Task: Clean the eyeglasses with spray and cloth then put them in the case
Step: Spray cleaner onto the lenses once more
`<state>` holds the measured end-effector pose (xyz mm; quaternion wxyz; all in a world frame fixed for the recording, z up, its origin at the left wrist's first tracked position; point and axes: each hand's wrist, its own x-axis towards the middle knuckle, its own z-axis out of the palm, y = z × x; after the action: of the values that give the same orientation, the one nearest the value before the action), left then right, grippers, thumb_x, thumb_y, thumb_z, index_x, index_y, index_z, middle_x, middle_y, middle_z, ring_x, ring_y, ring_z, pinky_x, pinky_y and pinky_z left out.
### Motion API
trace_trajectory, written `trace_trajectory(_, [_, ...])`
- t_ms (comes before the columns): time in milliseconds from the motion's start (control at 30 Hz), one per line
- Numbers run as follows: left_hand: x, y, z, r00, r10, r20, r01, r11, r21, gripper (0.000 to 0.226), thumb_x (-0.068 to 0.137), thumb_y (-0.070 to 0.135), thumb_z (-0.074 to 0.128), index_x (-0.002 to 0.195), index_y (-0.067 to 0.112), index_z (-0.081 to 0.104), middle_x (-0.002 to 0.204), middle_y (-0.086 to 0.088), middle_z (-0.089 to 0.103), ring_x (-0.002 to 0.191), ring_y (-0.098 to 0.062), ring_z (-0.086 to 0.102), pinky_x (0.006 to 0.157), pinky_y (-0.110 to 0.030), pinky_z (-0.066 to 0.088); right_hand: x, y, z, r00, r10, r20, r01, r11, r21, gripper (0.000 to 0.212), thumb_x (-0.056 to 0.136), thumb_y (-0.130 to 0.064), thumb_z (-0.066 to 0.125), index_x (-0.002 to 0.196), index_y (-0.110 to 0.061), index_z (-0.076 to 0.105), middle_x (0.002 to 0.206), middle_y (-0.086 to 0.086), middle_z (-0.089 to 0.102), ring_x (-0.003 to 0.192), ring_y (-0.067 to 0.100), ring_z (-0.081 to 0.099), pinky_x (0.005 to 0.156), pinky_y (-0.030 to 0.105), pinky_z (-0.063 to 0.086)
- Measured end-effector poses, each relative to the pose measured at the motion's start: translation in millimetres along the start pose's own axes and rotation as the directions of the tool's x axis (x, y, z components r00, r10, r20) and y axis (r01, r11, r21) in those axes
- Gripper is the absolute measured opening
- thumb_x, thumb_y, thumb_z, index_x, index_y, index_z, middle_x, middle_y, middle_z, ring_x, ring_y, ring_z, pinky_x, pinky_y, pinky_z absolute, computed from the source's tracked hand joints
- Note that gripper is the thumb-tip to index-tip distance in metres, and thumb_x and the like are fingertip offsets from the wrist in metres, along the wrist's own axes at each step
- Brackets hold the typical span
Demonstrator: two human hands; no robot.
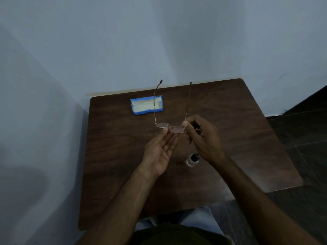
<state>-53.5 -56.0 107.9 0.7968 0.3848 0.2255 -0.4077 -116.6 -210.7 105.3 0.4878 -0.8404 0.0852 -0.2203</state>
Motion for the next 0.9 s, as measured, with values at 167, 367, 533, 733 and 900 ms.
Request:
trace_trajectory(167, [0.2, -3.8, 4.0, 1.0, 0.016, -0.011, -0.015, 0.998, 0.056, 0.019, 0.097, 0.021, 0.072, 0.113, 0.012, 0.076, 0.117, -0.012, 0.08, 0.098, -0.018, 0.079, 0.083, -0.03, 0.063, -7.8, 0.1, -3.6, 0.997, -0.07, 0.007, 0.071, 0.995, -0.075, 0.012, 0.106, -0.018, 0.059, 0.098, -0.01, 0.064, 0.083, -0.004, 0.062, 0.067, 0.014, 0.059, 0.057, 0.04, 0.051])
trace_trajectory(367, [3.8, -0.9, -3.2, 0.98, 0.175, -0.094, -0.16, 0.975, 0.153, 0.015, 0.096, 0.018, 0.074, 0.108, 0.011, 0.077, 0.102, -0.008, 0.082, 0.085, -0.012, 0.079, 0.07, -0.025, 0.064, -28.1, 16.0, -18.1, 0.999, 0.007, 0.034, -0.005, 0.997, -0.077, 0.03, 0.102, -0.006, 0.049, 0.125, -0.01, 0.067, 0.106, -0.008, 0.067, 0.097, 0.009, 0.065, 0.081, 0.017, 0.049])
trace_trajectory(533, [2.9, 1.8, -6.4, 0.972, 0.211, -0.105, -0.189, 0.964, 0.189, 0.019, 0.096, 0.019, 0.075, 0.112, 0.008, 0.077, 0.098, -0.008, 0.082, 0.082, -0.012, 0.078, 0.066, -0.025, 0.064, -64.7, 61.7, -29.1, 0.982, 0.178, 0.061, -0.168, 0.975, -0.146, 0.054, 0.09, 0.012, 0.053, 0.133, -0.019, 0.061, 0.121, -0.004, 0.067, 0.113, 0.007, 0.064, 0.091, 0.023, 0.053])
trace_trajectory(733, [0.7, -2.9, -4.6, 0.972, 0.201, -0.117, -0.175, 0.964, 0.201, 0.024, 0.095, 0.022, 0.075, 0.115, 0.008, 0.076, 0.099, -0.008, 0.081, 0.082, -0.014, 0.077, 0.065, -0.027, 0.064, -103.0, 91.5, -16.0, 0.937, 0.315, 0.152, -0.295, 0.945, -0.144, 0.052, 0.087, -0.004, 0.073, 0.126, -0.034, 0.057, 0.126, -0.018, 0.06, 0.118, 0.001, 0.059, 0.092, 0.023, 0.054])
trace_trajectory(900, [-1.0, -7.2, -3.9, 0.971, 0.206, -0.121, -0.176, 0.959, 0.22, 0.026, 0.095, 0.023, 0.075, 0.117, 0.009, 0.076, 0.098, -0.006, 0.081, 0.081, -0.014, 0.077, 0.065, -0.028, 0.064, -112.6, 99.7, 2.9, 0.909, 0.379, 0.172, -0.364, 0.924, -0.114, 0.044, 0.092, -0.022, 0.076, 0.13, -0.033, 0.055, 0.13, -0.018, 0.061, 0.119, 0.0, 0.061, 0.095, 0.027, 0.056])
